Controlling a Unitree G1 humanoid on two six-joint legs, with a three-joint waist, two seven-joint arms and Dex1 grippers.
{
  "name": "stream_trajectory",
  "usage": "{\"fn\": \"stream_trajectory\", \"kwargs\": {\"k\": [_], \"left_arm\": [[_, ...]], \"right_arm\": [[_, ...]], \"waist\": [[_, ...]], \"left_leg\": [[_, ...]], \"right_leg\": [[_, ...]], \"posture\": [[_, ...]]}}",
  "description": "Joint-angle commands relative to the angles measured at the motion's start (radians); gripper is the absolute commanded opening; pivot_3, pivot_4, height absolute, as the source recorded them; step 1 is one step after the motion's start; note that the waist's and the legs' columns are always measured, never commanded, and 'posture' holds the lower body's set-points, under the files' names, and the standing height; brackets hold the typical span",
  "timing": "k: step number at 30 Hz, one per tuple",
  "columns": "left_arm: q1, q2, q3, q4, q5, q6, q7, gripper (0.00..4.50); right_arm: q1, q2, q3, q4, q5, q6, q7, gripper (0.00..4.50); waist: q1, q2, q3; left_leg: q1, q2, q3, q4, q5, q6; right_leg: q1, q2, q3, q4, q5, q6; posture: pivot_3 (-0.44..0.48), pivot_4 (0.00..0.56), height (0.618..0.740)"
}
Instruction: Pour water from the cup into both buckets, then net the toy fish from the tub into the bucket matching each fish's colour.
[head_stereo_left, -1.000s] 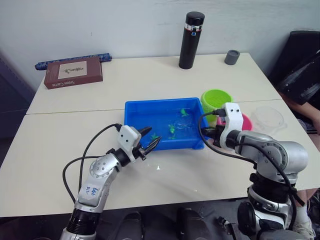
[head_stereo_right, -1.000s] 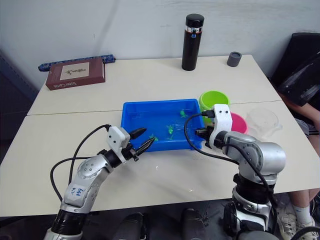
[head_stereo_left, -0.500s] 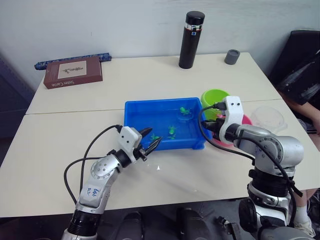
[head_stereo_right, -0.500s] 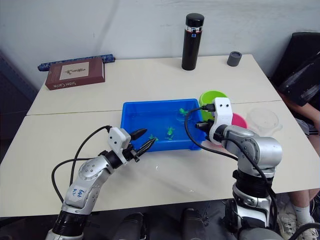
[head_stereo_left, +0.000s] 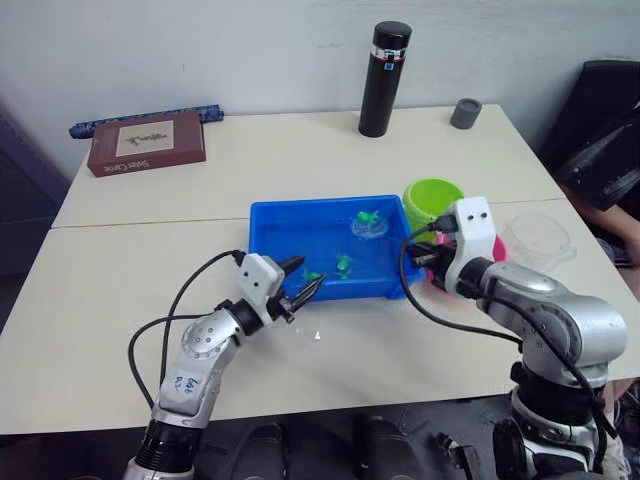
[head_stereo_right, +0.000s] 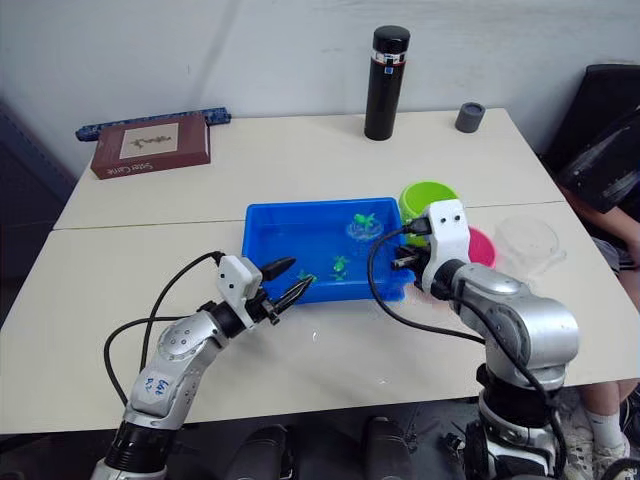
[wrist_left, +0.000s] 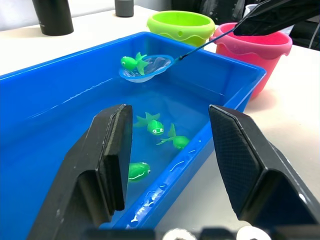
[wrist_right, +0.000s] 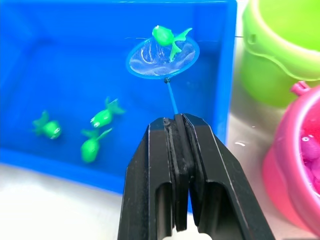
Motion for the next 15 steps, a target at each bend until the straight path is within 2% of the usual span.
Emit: {"fn": "stream_trajectory", "kwargs": {"k": [1,4,6,10,15], "left_arm": [[-0.013,0.001,-0.002,-0.017,0.004,-0.022,-0.009,2.67],[-0.016,0.001,-0.002,-0.016,0.003,-0.021,-0.015,2.67],[-0.023,0.002,-0.001,-0.012,0.001,-0.02,-0.022,2.67],[-0.032,0.007,-0.001,-0.011,-0.007,-0.018,-0.041,2.67],[-0.044,0.013,-0.001,-0.022,-0.015,-0.006,-0.06,2.67]], "right_arm": [[0.052,-0.028,0.001,-0.106,0.03,-0.045,0.03,0.0],[0.096,-0.027,-0.024,-0.166,0.052,-0.062,0.043,0.0],[0.104,-0.002,-0.089,-0.215,0.083,-0.065,0.048,0.0],[0.098,0.011,-0.164,-0.272,0.119,-0.079,0.042,0.0],[0.075,-0.003,-0.201,-0.303,0.14,-0.104,0.024,0.0]], "waist": [[0.001,0.0,0.0],[0.0,0.0,0.0],[0.0,0.0,0.0],[0.001,0.0,0.0],[0.001,0.0,0.0]], "left_leg": [[-0.001,0.0,0.0,0.0,0.0,0.0],[-0.001,0.0,0.0,0.001,0.0,0.0],[-0.001,0.0,0.0,0.001,0.0,0.0],[-0.002,0.0,-0.001,0.001,0.0,0.0],[-0.002,0.0,-0.001,0.001,0.0,0.0]], "right_leg": [[0.0,0.0,0.0,0.0,0.0,0.0],[0.0,0.0,0.0,-0.001,0.0,0.0],[0.0,0.0,0.0,-0.001,0.0,0.001],[0.0,0.0,-0.001,-0.001,0.0,0.001],[0.0,0.0,-0.001,-0.001,0.0,0.0]], "posture": [[0.0,0.15,0.74],[0.0,0.15,0.74],[0.0,0.15,0.74],[0.0,0.15,0.74],[0.0,0.15,0.74]]}}
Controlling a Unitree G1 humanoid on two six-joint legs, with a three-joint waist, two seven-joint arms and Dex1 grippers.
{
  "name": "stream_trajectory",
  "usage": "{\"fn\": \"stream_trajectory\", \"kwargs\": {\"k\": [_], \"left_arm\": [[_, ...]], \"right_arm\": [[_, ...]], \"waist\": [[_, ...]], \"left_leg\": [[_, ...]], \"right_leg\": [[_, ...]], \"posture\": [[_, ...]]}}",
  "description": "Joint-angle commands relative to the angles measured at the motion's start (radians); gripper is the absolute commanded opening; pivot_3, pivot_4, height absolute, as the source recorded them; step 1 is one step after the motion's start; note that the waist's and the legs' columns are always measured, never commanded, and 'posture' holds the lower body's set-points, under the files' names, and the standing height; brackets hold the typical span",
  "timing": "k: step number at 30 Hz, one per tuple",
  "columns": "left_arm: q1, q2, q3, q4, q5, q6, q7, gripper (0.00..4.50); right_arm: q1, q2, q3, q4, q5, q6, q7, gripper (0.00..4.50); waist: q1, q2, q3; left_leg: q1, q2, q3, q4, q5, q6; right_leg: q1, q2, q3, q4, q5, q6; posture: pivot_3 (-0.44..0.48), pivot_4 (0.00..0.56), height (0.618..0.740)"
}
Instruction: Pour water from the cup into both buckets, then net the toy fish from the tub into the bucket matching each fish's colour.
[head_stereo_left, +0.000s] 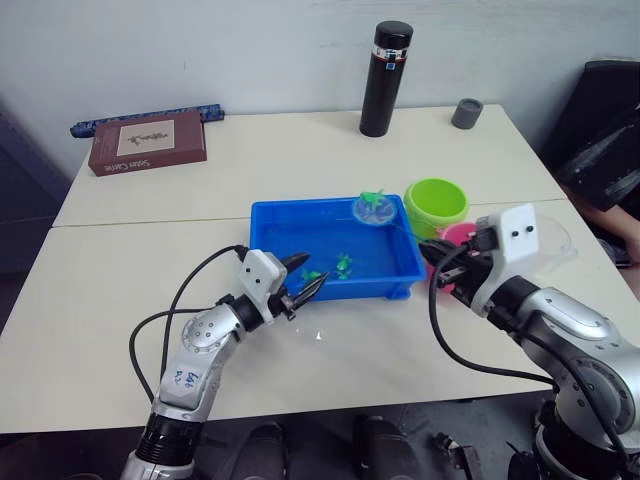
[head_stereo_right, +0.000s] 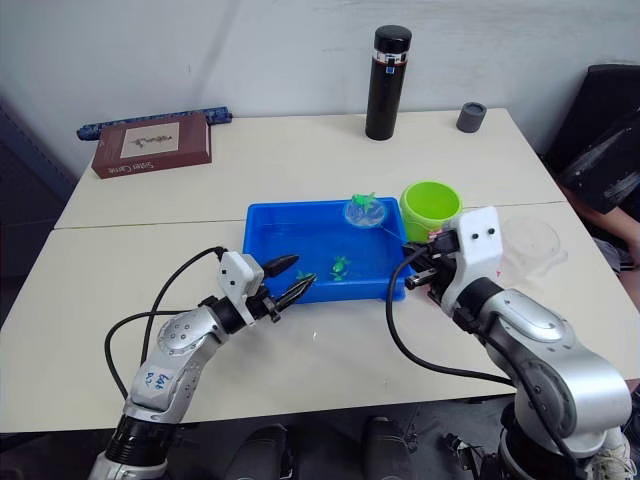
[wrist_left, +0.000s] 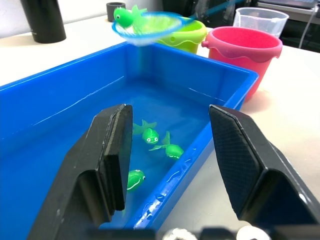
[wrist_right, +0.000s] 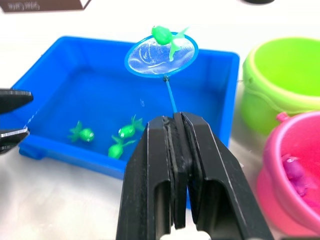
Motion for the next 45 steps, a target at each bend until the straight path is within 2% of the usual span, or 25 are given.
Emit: {"fn": "stream_trajectory", "kwargs": {"k": [1,5,9,14,20,28,41,45], "left_arm": [[-0.02,0.005,0.0,-0.029,-0.012,-0.004,-0.017,2.67],[-0.034,0.008,0.004,-0.028,-0.014,0.002,-0.023,2.67],[-0.057,0.01,0.01,-0.031,-0.016,0.009,-0.023,2.67],[-0.065,0.01,0.009,-0.029,-0.015,0.011,-0.022,2.67],[-0.073,0.007,0.008,-0.026,-0.012,0.013,-0.017,2.67],[-0.071,0.004,0.01,-0.035,-0.007,0.019,-0.003,2.67],[-0.055,0.009,0.014,-0.053,-0.007,0.024,0.016,2.67],[-0.056,0.009,0.013,-0.052,-0.008,0.024,0.015,2.67]], "right_arm": [[-0.026,-0.022,-0.038,-0.065,0.022,-0.043,-0.01,0.0],[-0.027,-0.059,-0.044,-0.059,0.018,-0.062,-0.016,0.0],[0.013,-0.174,-0.052,0.012,-0.037,-0.154,0.008,0.0],[0.055,-0.257,-0.037,0.113,-0.084,-0.288,0.033,0.0],[0.124,-0.366,0.072,0.296,-0.239,-0.529,0.072,0.0],[0.099,-0.468,0.227,0.528,-0.473,-0.847,0.087,0.0],[0.106,-0.652,0.322,0.71,-0.832,-1.304,0.064,0.0],[0.116,-0.67,0.32,0.74,-0.889,-1.382,0.064,0.0]], "waist": [[0.001,0.0,0.0],[0.001,0.0,0.0],[0.003,0.0,0.0],[0.003,0.0,0.0],[0.002,0.0,0.0],[0.002,0.0,0.0],[0.003,0.0,0.0],[0.003,0.0,0.0]], "left_leg": [[0.0,0.0,0.0,0.0,0.0,0.0],[0.0,0.0,0.0,0.0,0.0,0.0],[-0.001,0.0,0.0,0.0,0.0,0.0],[-0.003,-0.001,0.001,0.0,0.0,0.0],[-0.003,-0.001,0.006,0.001,0.0,0.001],[-0.003,-0.001,0.007,0.002,0.0,0.001],[-0.003,-0.001,0.008,0.003,0.0,0.0],[-0.003,-0.001,0.009,0.003,0.001,0.0]], "right_leg": [[0.0,0.0,0.0,0.0,0.0,0.0],[0.0,0.0,0.0,-0.001,0.0,0.0],[0.0,0.0,0.0,-0.002,0.0,0.0],[0.0,0.0,-0.001,-0.004,0.0,0.001],[0.0,0.001,-0.002,-0.004,0.001,0.002],[0.0,0.001,-0.001,-0.003,0.001,0.002],[0.0,0.002,0.0,-0.003,0.002,0.003],[0.0,0.002,0.0,-0.003,0.002,0.003]], "posture": [[0.0,0.15,0.74],[0.0,0.15,0.74],[0.0,0.15,0.74],[0.0,0.15,0.74],[0.0,0.15,0.74],[0.0,0.15,0.74],[0.0,0.15,0.74],[0.0,0.15,0.74]]}}
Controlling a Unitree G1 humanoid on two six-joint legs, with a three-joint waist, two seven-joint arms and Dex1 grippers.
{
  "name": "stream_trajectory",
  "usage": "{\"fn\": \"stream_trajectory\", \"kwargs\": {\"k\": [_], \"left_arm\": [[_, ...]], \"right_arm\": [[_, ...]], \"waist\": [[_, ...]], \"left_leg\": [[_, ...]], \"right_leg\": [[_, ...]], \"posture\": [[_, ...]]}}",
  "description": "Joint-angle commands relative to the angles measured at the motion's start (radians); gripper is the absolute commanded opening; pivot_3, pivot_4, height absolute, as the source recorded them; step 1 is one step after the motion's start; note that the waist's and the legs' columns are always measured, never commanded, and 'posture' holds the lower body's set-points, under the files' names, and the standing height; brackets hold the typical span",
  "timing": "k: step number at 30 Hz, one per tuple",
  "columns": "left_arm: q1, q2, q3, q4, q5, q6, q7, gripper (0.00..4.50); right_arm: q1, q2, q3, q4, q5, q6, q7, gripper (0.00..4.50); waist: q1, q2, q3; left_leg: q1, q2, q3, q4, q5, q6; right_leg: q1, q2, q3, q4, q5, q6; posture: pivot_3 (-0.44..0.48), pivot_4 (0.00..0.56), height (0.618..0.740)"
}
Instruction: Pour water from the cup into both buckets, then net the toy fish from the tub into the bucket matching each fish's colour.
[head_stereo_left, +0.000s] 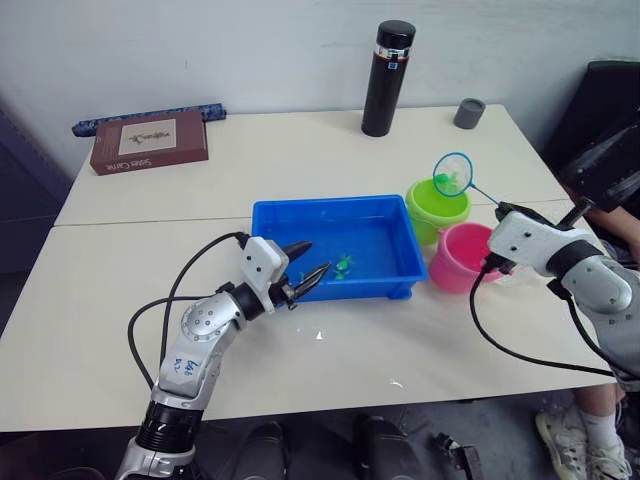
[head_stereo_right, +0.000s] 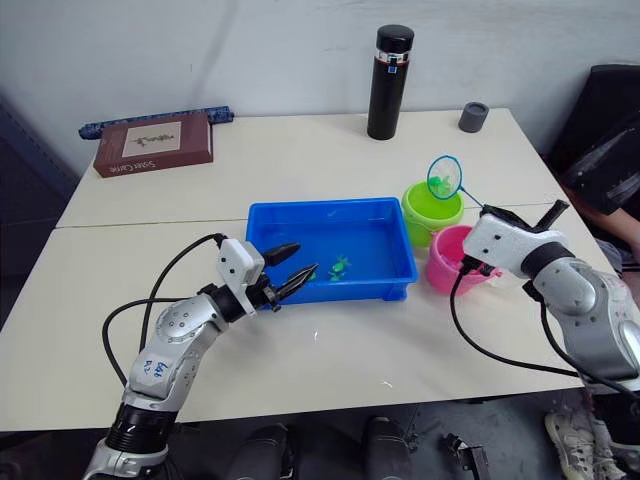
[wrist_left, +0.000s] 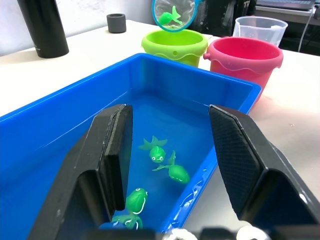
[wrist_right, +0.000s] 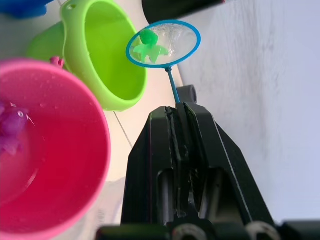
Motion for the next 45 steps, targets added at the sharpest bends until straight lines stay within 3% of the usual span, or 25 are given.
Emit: {"fn": "stream_trajectory", "kwargs": {"k": [1,12,17,21,28,36,45], "left_arm": [[0.004,0.0,0.006,-0.045,-0.005,-0.006,0.003,2.67],[0.002,-0.003,0.0,-0.042,-0.005,-0.006,0.0,2.67],[0.0,-0.003,-0.001,-0.04,-0.004,-0.007,0.0,2.67],[0.002,-0.001,0.002,-0.042,-0.004,-0.007,0.002,2.67],[0.04,0.016,0.025,-0.075,0.002,0.001,0.018,2.67],[0.11,0.021,0.049,-0.152,0.026,0.043,0.087,2.67],[0.252,0.044,0.096,-0.342,-0.01,0.138,0.119,2.67]], "right_arm": [[0.0,-0.016,-0.019,0.009,-0.051,-0.065,-0.018,0.0],[0.009,-0.085,0.001,0.084,-0.281,-0.246,-0.087,0.0],[-0.006,-0.067,-0.018,0.096,-0.28,-0.258,-0.09,0.0],[-0.069,0.011,-0.05,0.069,-0.154,-0.155,-0.02,0.0],[-0.303,0.136,-0.042,-0.043,0.096,0.055,0.163,0.0],[-0.283,0.177,0.012,-0.137,0.231,0.153,0.324,0.0],[-0.246,0.136,0.072,-0.011,0.273,0.042,0.494,0.0]], "waist": [[0.0,0.0,0.0],[-0.001,0.0,0.0],[-0.002,0.0,0.0],[-0.006,0.0,0.0],[-0.012,0.0,0.0],[-0.001,0.0,0.0],[-0.006,0.0,0.0]], "left_leg": [[0.0,0.0,0.0,0.0,0.0,0.0],[0.003,0.0,0.003,0.0,0.0,0.0],[0.004,0.0,0.005,0.0,0.0,0.0],[0.009,0.0,0.006,0.0,0.0,0.0],[0.01,0.001,0.006,0.0,0.0,-0.001],[0.009,0.001,0.006,0.001,0.0,0.0],[0.01,0.001,0.006,0.0,0.0,0.0]], "right_leg": [[0.0,0.0,0.0,0.0,0.0,0.0],[0.001,0.0,0.003,0.001,0.0,0.001],[0.002,0.0,0.004,0.002,0.0,0.001],[0.005,0.0,0.005,0.002,0.0,0.001],[0.005,0.001,0.006,0.006,0.0,0.0],[0.005,-0.001,0.006,0.005,0.0,0.0],[0.004,-0.001,0.006,0.006,0.0,0.0]], "posture": [[0.0,0.15,0.74],[0.0,0.15,0.74],[0.0,0.15,0.74],[0.0,0.15,0.74],[0.0,0.15,0.74],[0.0,0.15,0.74],[0.0,0.15,0.74]]}}
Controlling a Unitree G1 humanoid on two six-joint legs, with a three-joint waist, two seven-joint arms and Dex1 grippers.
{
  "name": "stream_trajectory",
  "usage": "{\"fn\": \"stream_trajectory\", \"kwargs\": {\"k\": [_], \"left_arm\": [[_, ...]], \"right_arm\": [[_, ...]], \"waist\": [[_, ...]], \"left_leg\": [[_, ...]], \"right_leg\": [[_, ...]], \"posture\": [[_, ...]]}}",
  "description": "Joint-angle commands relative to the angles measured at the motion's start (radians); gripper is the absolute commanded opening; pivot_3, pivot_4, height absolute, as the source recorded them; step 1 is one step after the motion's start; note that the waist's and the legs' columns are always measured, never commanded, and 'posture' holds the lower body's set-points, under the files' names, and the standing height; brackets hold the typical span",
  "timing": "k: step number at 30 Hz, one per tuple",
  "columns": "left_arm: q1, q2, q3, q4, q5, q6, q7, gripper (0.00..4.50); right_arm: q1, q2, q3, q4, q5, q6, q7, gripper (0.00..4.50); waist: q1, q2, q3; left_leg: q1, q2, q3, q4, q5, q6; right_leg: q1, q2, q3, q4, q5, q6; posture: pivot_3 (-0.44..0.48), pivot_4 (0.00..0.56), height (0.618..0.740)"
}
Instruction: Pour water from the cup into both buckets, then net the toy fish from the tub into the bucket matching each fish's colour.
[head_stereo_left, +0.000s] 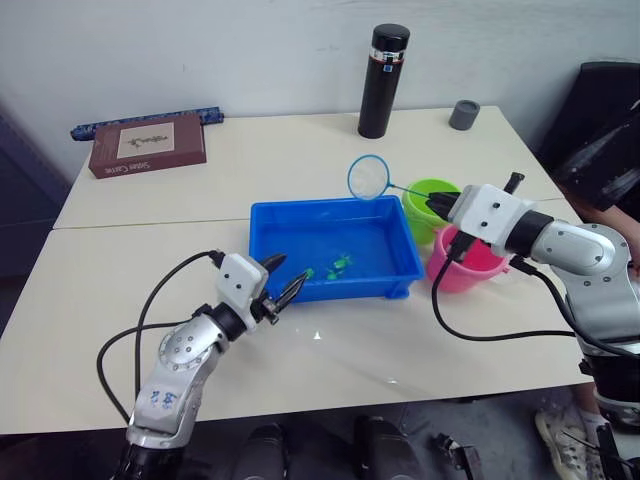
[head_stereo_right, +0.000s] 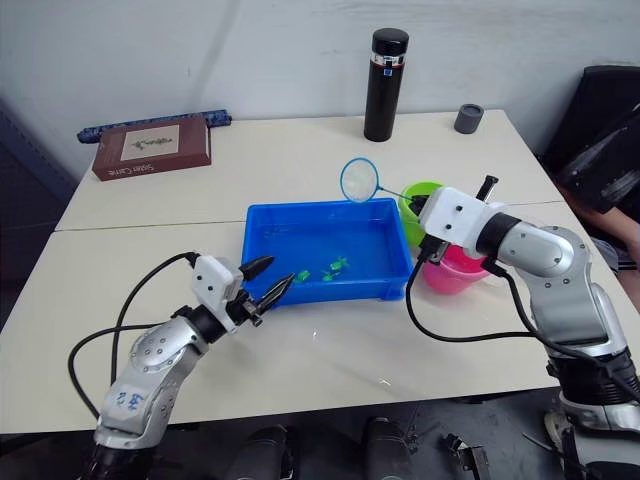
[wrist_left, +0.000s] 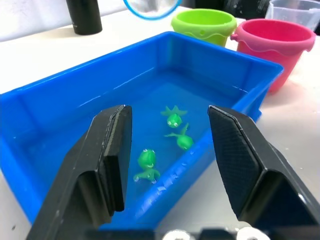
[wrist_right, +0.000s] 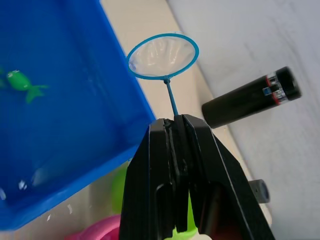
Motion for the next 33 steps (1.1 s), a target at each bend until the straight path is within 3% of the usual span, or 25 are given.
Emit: {"fn": "stream_trajectory", "kwargs": {"k": [1,16,25,33], "left_arm": [[0.042,0.013,0.028,-0.087,-0.024,0.014,0.005,2.67],[0.083,-0.008,0.039,-0.122,-0.028,0.04,0.041,2.67],[0.097,-0.015,0.036,-0.118,-0.021,0.021,0.045,2.67],[0.094,-0.018,0.03,-0.105,-0.018,0.006,0.039,2.67]], "right_arm": [[0.003,-0.021,0.03,0.043,0.014,-0.073,0.067,0.0],[-0.132,0.03,0.164,0.371,-0.117,-0.359,0.061,0.0],[-0.056,0.008,0.15,0.321,-0.081,-0.345,0.126,0.0],[-0.005,0.016,0.133,0.198,0.005,-0.165,0.181,0.0]], "waist": [[-0.001,0.0,0.0],[-0.003,0.0,0.0],[0.0,0.0,0.0],[0.0,0.0,0.0]], "left_leg": [[0.0,0.0,0.0,0.0,0.0,0.0],[0.0,0.0,0.001,0.0,0.0,0.0],[0.001,0.0,0.001,0.001,0.0,-0.001],[0.001,0.0,0.001,0.001,0.0,-0.001]], "right_leg": [[0.0,0.0,0.0,0.0,0.0,0.0],[0.0,0.0,0.0,0.001,0.0,-0.001],[0.0,0.0,0.0,0.001,0.0,-0.001],[0.0,0.0,0.0,0.002,-0.001,-0.001]], "posture": [[0.0,0.15,0.74],[0.0,0.15,0.74],[0.0,0.15,0.74],[0.0,0.15,0.74]]}}
